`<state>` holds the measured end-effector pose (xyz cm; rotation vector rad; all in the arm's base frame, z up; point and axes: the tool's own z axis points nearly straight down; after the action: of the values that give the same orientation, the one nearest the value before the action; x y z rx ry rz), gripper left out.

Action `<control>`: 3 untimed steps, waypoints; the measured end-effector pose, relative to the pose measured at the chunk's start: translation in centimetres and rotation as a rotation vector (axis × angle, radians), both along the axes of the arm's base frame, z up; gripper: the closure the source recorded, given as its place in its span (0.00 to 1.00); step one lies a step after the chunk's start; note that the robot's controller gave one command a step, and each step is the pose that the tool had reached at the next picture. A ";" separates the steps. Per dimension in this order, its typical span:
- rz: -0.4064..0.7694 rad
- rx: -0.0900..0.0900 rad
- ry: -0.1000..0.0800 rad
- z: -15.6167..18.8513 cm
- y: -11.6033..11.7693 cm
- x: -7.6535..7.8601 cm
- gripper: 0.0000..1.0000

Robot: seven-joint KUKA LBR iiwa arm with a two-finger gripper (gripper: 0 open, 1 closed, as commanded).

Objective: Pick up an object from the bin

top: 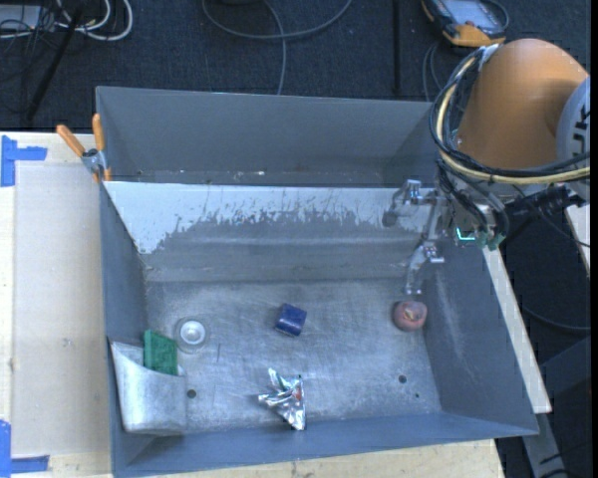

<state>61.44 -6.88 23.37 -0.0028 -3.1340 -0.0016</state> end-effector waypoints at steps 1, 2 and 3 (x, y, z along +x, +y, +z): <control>0.227 0.000 -0.011 -16.3 4.1 -1.9 0.00; 0.199 0.001 -0.015 -16.1 10.4 -4.6 0.00; 0.231 0.000 -0.015 -16.1 16.1 -4.6 0.00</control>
Offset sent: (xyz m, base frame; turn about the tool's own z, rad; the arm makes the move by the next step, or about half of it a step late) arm -0.0214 0.0409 -0.1637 -0.2298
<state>56.79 9.20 7.30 0.3598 -3.1285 -0.0008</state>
